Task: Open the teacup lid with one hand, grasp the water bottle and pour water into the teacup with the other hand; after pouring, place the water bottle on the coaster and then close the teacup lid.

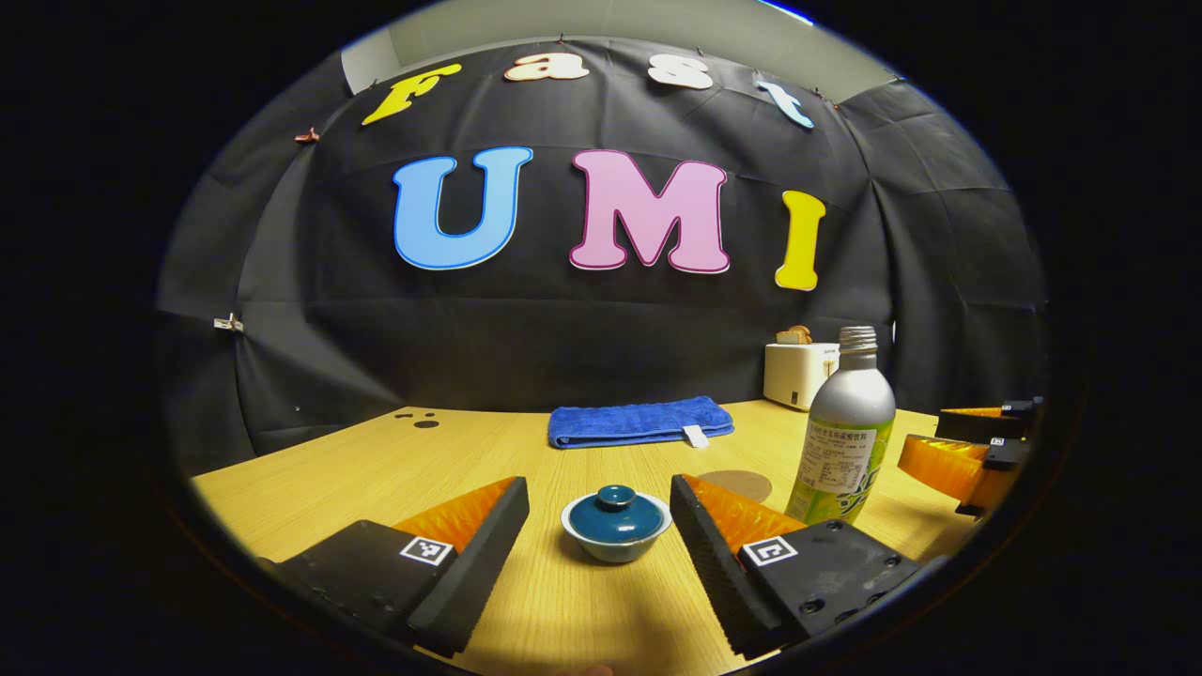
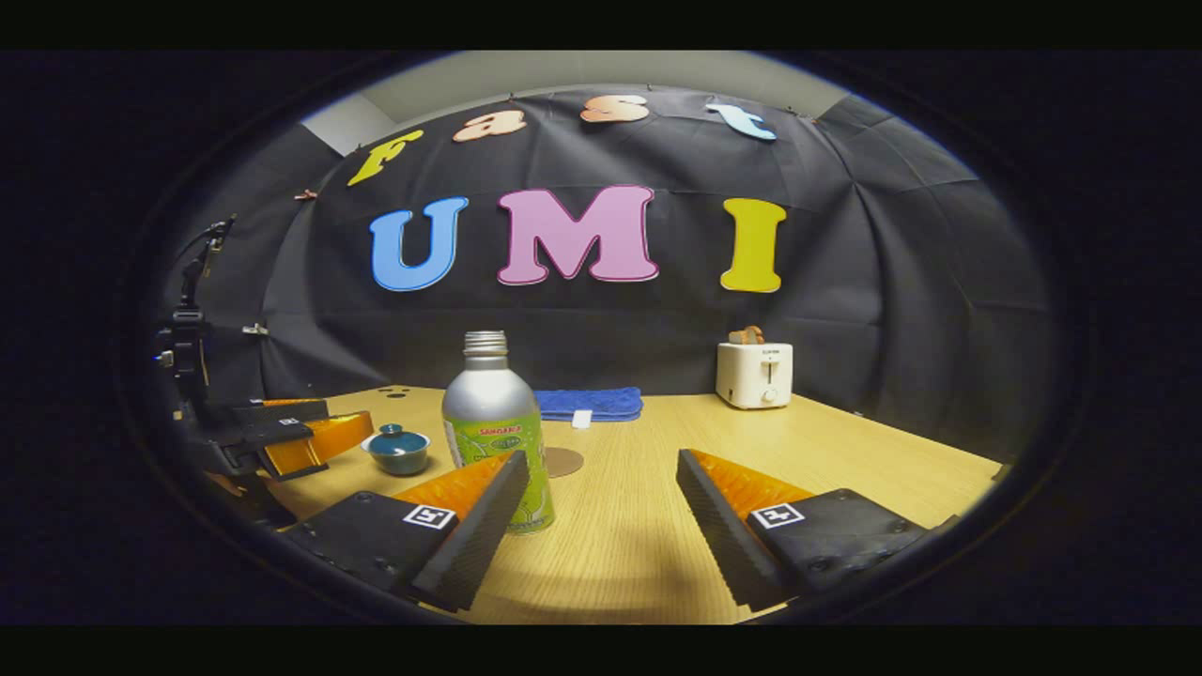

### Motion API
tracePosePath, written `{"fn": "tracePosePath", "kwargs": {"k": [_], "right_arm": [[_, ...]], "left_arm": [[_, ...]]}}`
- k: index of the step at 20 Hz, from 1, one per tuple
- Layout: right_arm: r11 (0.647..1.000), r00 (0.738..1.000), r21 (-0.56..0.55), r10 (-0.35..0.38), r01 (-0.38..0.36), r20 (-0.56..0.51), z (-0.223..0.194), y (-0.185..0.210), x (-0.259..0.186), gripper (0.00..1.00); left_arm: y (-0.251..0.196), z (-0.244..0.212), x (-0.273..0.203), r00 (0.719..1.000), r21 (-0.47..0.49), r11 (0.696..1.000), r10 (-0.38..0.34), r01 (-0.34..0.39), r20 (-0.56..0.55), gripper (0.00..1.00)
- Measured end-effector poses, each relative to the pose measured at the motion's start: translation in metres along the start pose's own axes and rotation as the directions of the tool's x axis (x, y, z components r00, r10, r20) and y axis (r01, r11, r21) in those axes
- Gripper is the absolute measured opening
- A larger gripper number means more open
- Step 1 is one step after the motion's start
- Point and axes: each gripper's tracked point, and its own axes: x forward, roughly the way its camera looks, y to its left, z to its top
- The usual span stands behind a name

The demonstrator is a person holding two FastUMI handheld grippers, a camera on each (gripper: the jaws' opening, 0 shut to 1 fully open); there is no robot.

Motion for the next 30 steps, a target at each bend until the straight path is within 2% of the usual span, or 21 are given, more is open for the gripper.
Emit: {"fn": "tracePosePath", "kwargs": {"k": [8, 12, 16, 19, 23, 25, 28, 30], "right_arm": [[1.0, 1.0, 0.0, 0.011, -0.011, 0.002, 0.0, 0.002, 0.0, 0.98], [1.0, 1.0, 0.0, 0.015, -0.015, 0.002, 0.0, 0.002, -0.001, 0.98], [1.0, 1.0, 0.0, 0.015, -0.015, 0.002, 0.0, 0.002, 0.0, 0.98], [1.0, 1.0, 0.0, 0.021, -0.021, 0.001, 0.0, 0.003, -0.001, 0.98], [1.0, 1.0, 0.0, 0.022, -0.022, 0.001, -0.001, 0.003, 0.0, 0.98], [1.0, 1.0, -0.001, 0.022, -0.022, 0.002, 0.0, 0.003, 0.0, 0.98], [1.0, 1.0, -0.001, 0.022, -0.022, 0.001, -0.001, 0.003, -0.001, 0.98], [1.0, 1.0, -0.001, 0.026, -0.026, 0.001, 0.0, 0.003, 0.0, 0.98]], "left_arm": [[-0.005, -0.005, 0.035, 0.998, 0.027, 0.998, -0.052, 0.054, -0.042, 0.96], [-0.018, -0.016, 0.05, 0.988, 0.094, 0.99, -0.095, 0.106, -0.119, 0.95], [-0.019, -0.02, 0.062, 0.985, 0.138, 0.984, -0.089, 0.11, -0.149, 0.81], [-0.015, -0.026, 0.071, 0.978, 0.116, 0.988, -0.077, 0.101, -0.192, 0.72], [-0.016, -0.032, 0.075, 0.969, 0.1, 0.989, -0.085, 0.11, -0.233, 0.65], [-0.019, -0.034, 0.076, 0.966, 0.106, 0.987, -0.093, 0.122, -0.242, 0.55], [-0.017, -0.033, 0.076, 0.967, 0.106, 0.987, -0.091, 0.119, -0.239, 0.51], [-0.014, -0.031, 0.076, 0.969, 0.096, 0.989, -0.086, 0.11, -0.231, 0.43]]}}
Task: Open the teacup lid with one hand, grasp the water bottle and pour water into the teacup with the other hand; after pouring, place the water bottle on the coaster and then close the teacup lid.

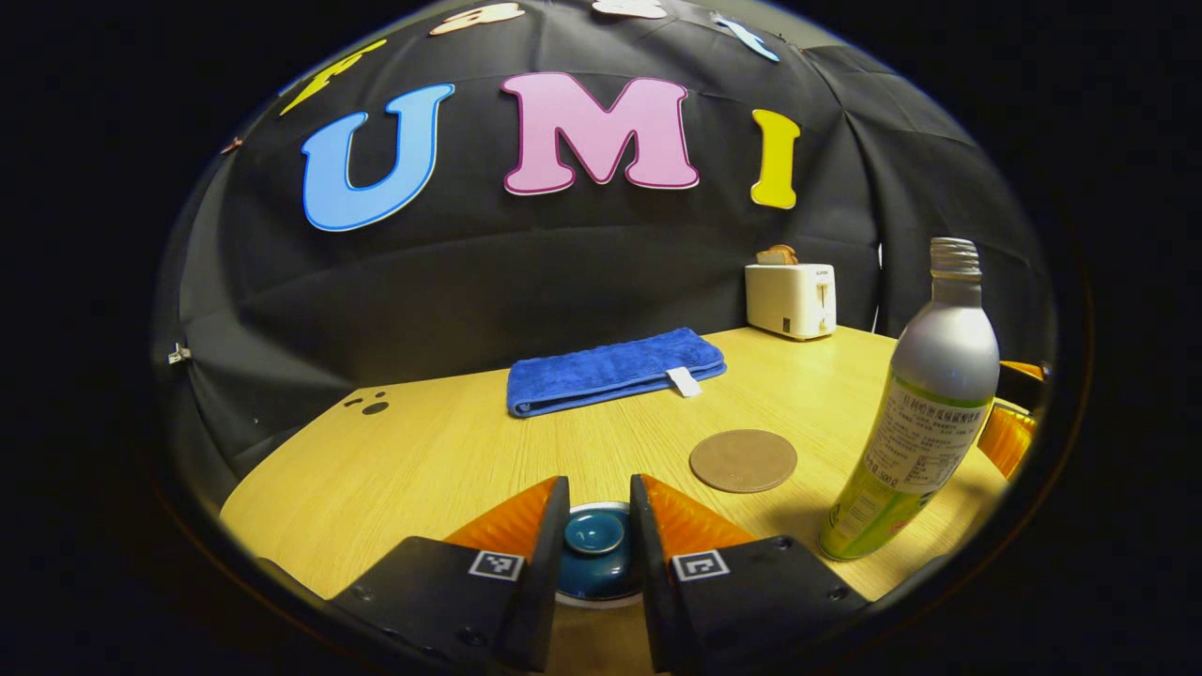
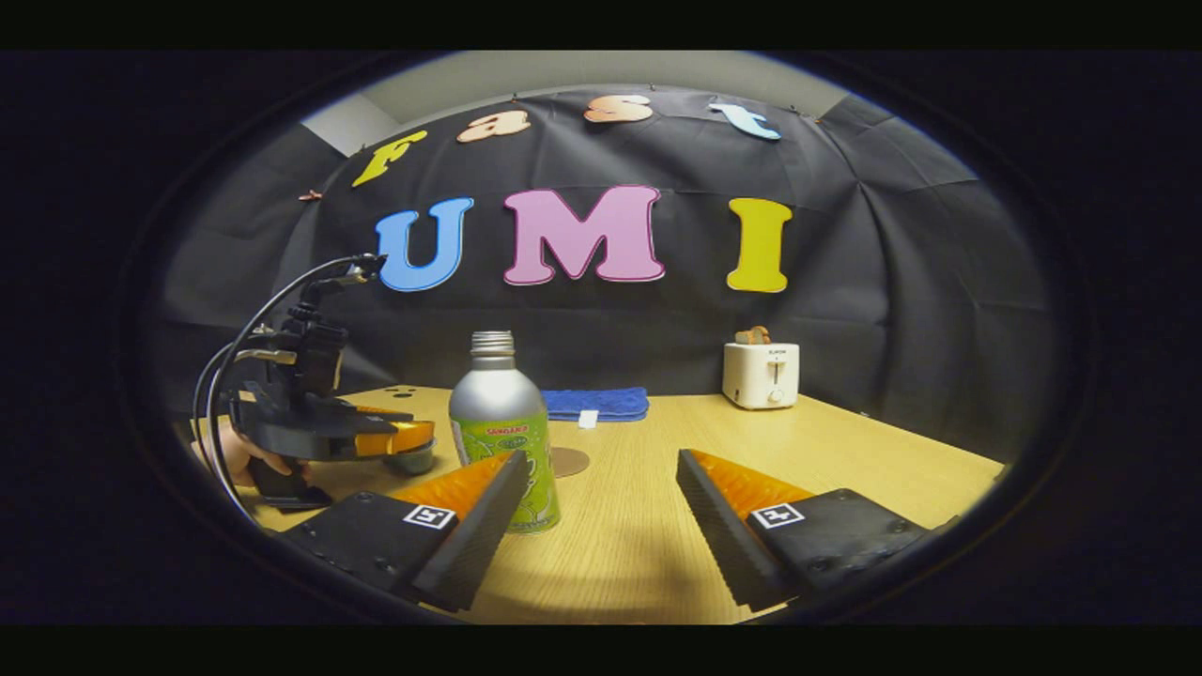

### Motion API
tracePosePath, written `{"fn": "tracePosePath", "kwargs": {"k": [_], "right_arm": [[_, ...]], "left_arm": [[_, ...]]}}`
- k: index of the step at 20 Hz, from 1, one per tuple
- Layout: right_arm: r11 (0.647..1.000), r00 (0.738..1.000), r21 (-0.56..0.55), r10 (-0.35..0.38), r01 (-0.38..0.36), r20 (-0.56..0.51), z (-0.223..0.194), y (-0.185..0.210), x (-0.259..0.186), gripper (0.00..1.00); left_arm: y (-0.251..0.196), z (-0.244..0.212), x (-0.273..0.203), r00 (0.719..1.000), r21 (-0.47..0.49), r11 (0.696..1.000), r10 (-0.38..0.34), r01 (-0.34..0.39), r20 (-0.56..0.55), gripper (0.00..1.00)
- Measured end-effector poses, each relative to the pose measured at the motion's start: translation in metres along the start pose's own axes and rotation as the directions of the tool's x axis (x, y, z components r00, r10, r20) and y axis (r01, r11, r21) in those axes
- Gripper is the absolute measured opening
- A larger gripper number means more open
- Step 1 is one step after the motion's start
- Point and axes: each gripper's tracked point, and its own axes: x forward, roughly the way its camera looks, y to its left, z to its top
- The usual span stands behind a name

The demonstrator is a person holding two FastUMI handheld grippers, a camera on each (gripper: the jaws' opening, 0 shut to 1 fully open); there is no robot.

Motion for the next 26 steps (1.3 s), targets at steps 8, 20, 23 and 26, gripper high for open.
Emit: {"fn": "tracePosePath", "kwargs": {"k": [8, 20, 23, 26], "right_arm": [[0.998, 0.998, 0.003, 0.061, -0.061, 0.002, 0.001, 0.01, -0.006, 0.98], [0.985, 0.985, 0.012, 0.173, -0.173, 0.009, 0.004, 0.055, -0.021, 0.98], [0.982, 0.982, 0.008, 0.187, -0.188, 0.031, 0.017, 0.065, -0.011, 0.98], [0.985, 0.985, 0.001, 0.171, -0.171, 0.033, 0.017, 0.067, 0.006, 0.98]], "left_arm": [[0.01, 0.011, -0.01, 0.997, -0.08, 0.996, 0.034, -0.028, 0.073, 0.32], [0.066, 0.003, -0.057, 0.981, -0.132, 0.986, 0.12, -0.101, 0.15, 0.34], [0.09, 0.003, -0.079, 0.972, -0.119, 0.982, 0.162, -0.143, 0.169, 0.31], [0.1, 0.01, -0.094, 0.967, -0.147, 0.981, 0.152, -0.123, 0.207, 0.3]]}}
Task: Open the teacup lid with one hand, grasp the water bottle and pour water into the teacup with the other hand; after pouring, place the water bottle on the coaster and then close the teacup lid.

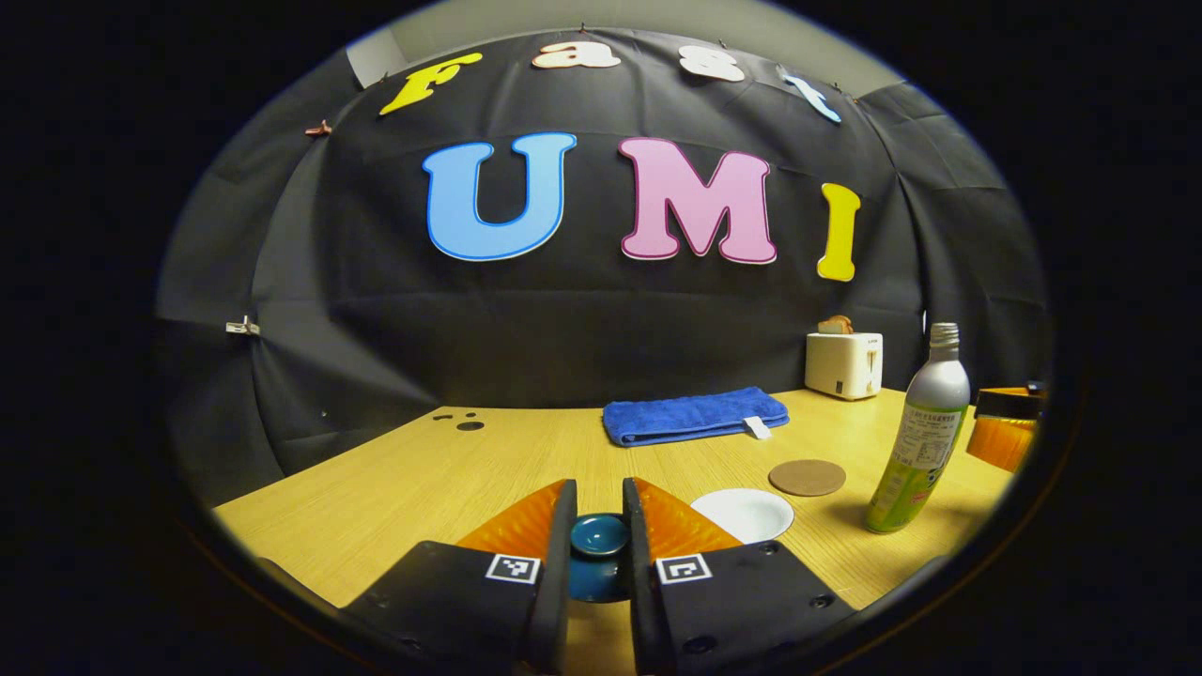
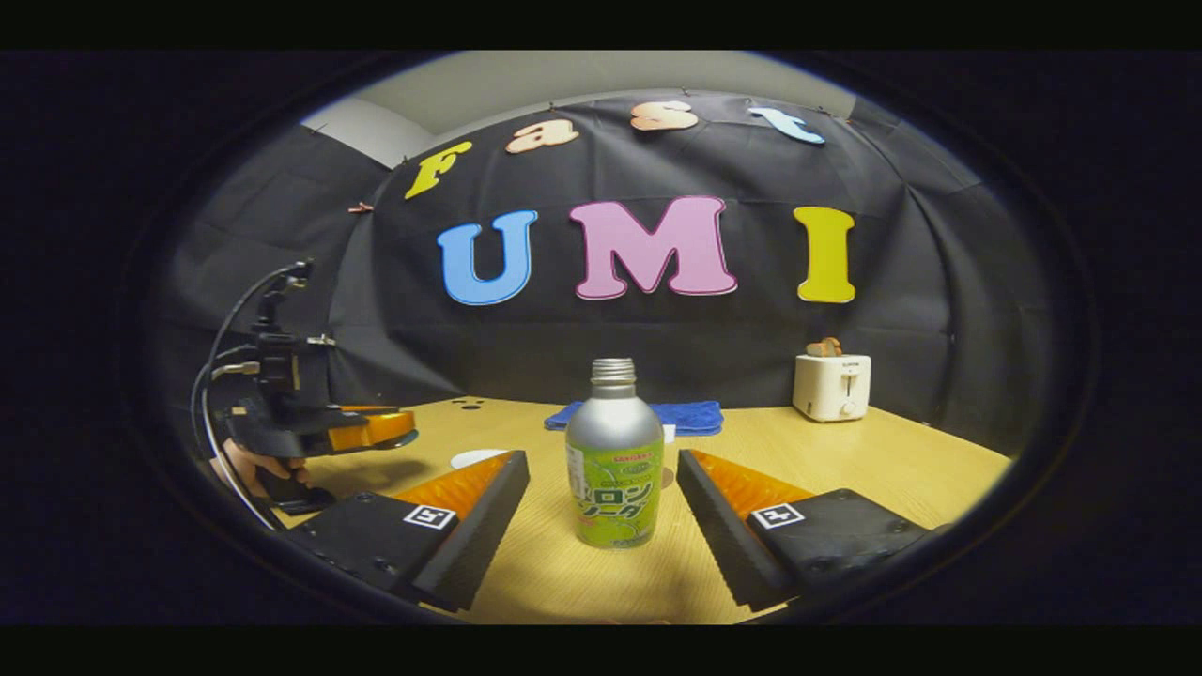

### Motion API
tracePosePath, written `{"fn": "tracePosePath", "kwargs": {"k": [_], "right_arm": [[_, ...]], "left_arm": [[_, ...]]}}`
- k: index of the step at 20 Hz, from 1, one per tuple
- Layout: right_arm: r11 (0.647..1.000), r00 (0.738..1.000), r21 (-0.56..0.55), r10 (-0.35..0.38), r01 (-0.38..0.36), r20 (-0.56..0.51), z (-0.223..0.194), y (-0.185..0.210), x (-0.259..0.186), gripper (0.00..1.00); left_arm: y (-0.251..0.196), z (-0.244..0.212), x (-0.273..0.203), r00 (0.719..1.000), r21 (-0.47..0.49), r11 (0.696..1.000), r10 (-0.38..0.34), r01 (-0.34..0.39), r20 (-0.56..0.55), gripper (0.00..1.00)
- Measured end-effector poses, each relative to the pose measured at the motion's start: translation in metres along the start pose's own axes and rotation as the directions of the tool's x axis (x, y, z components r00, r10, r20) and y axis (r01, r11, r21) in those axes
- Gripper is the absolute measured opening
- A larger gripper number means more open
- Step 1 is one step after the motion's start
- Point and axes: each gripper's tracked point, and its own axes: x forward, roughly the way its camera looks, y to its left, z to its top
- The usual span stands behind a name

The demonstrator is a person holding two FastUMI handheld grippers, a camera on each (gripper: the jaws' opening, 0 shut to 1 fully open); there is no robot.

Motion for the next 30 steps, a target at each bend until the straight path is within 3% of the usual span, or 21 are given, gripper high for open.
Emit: {"fn": "tracePosePath", "kwargs": {"k": [6, 13, 17, 19, 22, 24, 28, 30], "right_arm": [[0.998, 0.998, -0.038, -0.05, 0.048, -0.042, -0.014, -0.005, 0.037, 0.96], [0.995, 0.99, -0.006, -0.101, 0.101, -0.096, -0.025, -0.013, 0.068, 0.98], [0.994, 0.988, 0.009, -0.106, 0.108, -0.111, -0.03, -0.01, 0.079, 0.98], [0.993, 0.985, -0.009, -0.118, 0.118, -0.125, -0.035, -0.012, 0.082, 0.96], [0.991, 0.983, -0.019, -0.131, 0.129, -0.132, -0.036, -0.01, 0.082, 0.84], [0.989, 0.978, -0.033, -0.148, 0.145, -0.144, -0.038, -0.012, 0.084, 0.84], [0.983, 0.978, -0.156, -0.126, 0.1, -0.166, -0.035, -0.002, 0.085, 0.79], [0.955, 0.974, -0.285, -0.132, 0.077, -0.182, -0.032, -0.003, 0.092, 0.78]], "left_arm": [[0.021, 0.001, -0.002, 1.0, -0.036, 0.999, -0.013, 0.013, 0.024, 0.31], [0.032, -0.013, 0.007, 1.0, -0.088, 0.996, -0.029, 0.029, -0.001, 0.31], [0.037, -0.015, 0.013, 1.0, -0.042, 0.999, -0.028, 0.028, -0.002, 0.31], [0.042, -0.012, 0.015, 1.0, -0.016, 1.0, -0.02, 0.02, 0.011, 0.31], [0.042, -0.014, 0.02, 1.0, 0.017, 0.999, -0.028, 0.028, 0.011, 0.31], [0.039, -0.012, 0.023, 0.999, 0.021, 0.999, -0.04, 0.04, 0.012, 0.31], [0.036, -0.012, 0.024, 0.998, 0.023, 0.998, -0.065, 0.065, 0.016, 0.31], [0.044, -0.012, 0.028, 0.998, 0.023, 0.998, -0.057, 0.057, 0.015, 0.31]]}}
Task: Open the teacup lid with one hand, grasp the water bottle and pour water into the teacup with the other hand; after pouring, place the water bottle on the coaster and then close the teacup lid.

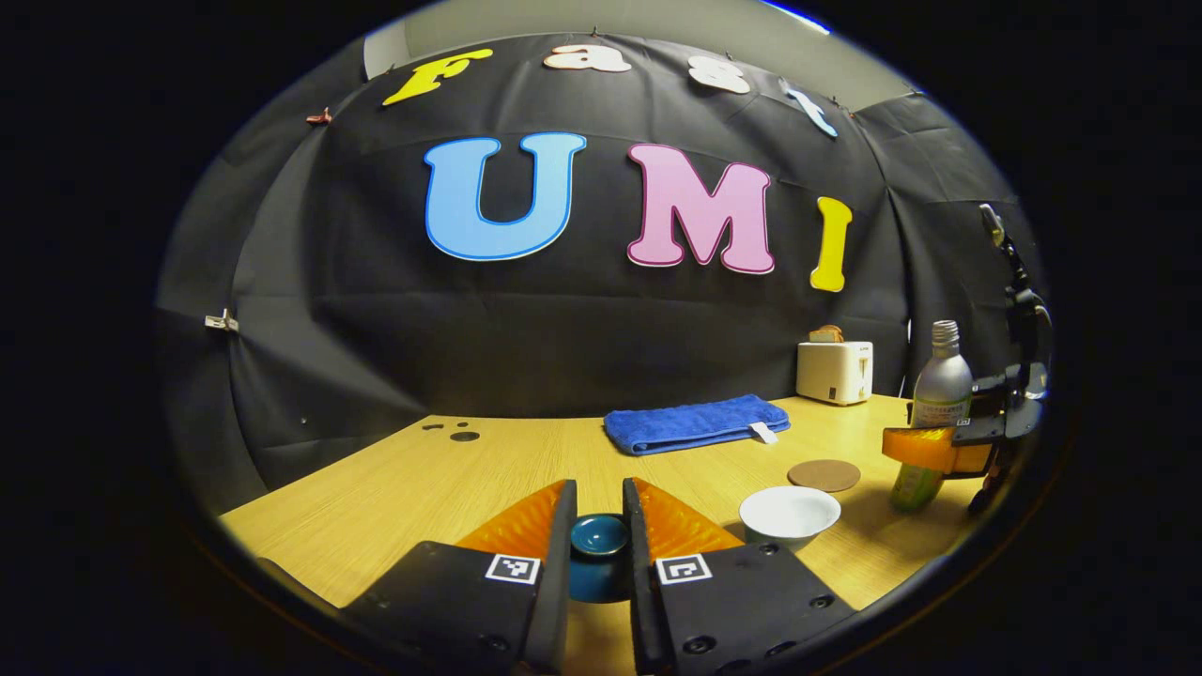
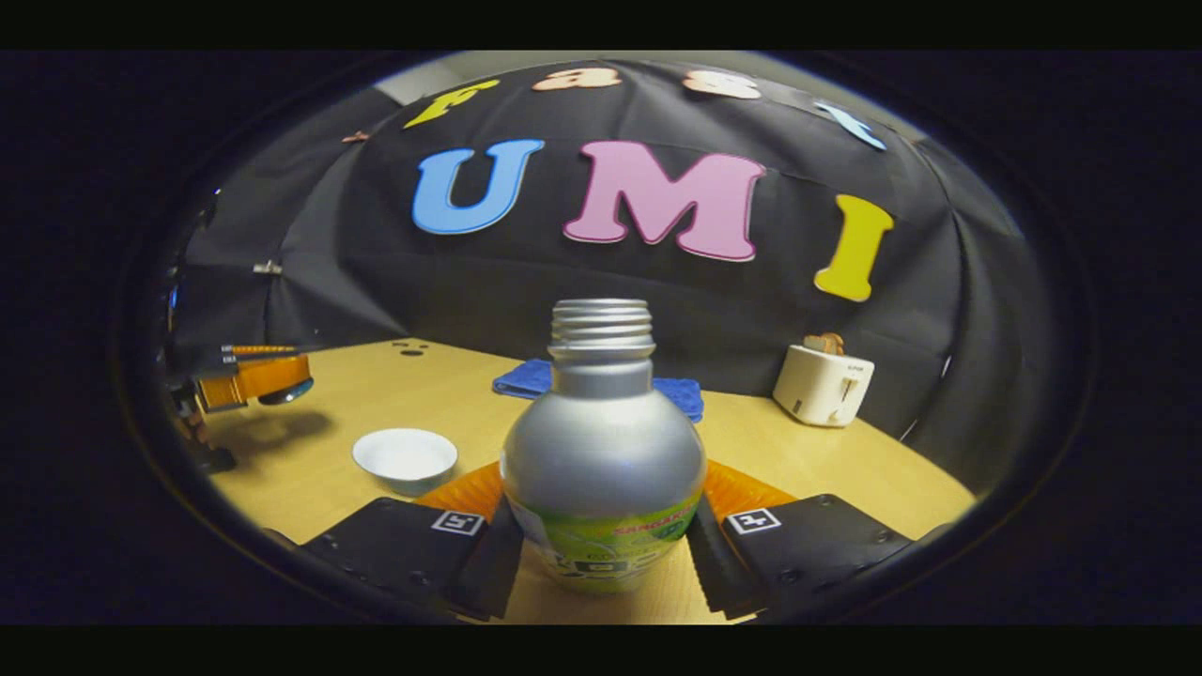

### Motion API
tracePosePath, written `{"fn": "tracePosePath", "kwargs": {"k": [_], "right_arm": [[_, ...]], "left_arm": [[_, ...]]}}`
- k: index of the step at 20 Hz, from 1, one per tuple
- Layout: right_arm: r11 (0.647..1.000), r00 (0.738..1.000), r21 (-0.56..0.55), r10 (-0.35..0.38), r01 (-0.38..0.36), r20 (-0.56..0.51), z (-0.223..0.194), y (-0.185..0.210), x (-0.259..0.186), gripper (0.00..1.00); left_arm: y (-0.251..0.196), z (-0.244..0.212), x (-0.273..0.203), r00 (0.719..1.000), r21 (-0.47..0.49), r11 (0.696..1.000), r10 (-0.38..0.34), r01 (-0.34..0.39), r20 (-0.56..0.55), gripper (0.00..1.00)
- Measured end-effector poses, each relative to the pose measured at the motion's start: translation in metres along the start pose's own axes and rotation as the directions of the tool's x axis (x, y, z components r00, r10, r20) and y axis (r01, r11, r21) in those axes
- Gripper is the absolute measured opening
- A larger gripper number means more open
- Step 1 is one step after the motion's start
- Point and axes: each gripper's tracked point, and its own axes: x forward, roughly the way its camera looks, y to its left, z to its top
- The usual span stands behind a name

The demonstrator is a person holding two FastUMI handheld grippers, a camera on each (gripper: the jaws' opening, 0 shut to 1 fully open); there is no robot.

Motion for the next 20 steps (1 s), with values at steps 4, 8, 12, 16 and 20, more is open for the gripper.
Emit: {"fn": "tracePosePath", "kwargs": {"k": [4, 8, 12, 16, 20], "right_arm": [[0.95, 0.998, -0.309, -0.038, 0.052, 0.051, 0.025, -0.008, 0.009, 0.78], [0.797, 0.996, -0.6, -0.025, 0.068, 0.08, 0.035, -0.003, 0.026, 0.77], [0.617, 0.994, -0.782, -0.013, 0.094, 0.109, 0.036, 0.001, 0.04, 0.77], [0.52, 0.997, -0.852, 0.018, 0.059, 0.079, 0.027, 0.006, 0.053, 0.77], [0.385, 0.994, -0.92, 0.045, 0.071, 0.095, 0.024, 0.007, 0.062, 0.77]], "left_arm": [[0.015, -0.001, 0.002, 1.0, -0.002, 1.0, 0.029, -0.029, -0.001, 0.31], [0.019, -0.001, 0.001, 0.999, -0.001, 0.999, 0.047, -0.047, -0.001, 0.31], [0.03, -0.002, 0.0, 0.997, -0.001, 0.997, 0.075, -0.075, -0.002, 0.31], [0.032, -0.002, 0.001, 0.997, -0.002, 0.997, 0.073, -0.073, -0.003, 0.31], [0.035, -0.002, 0.001, 0.997, -0.003, 0.997, 0.076, -0.076, -0.005, 0.31]]}}
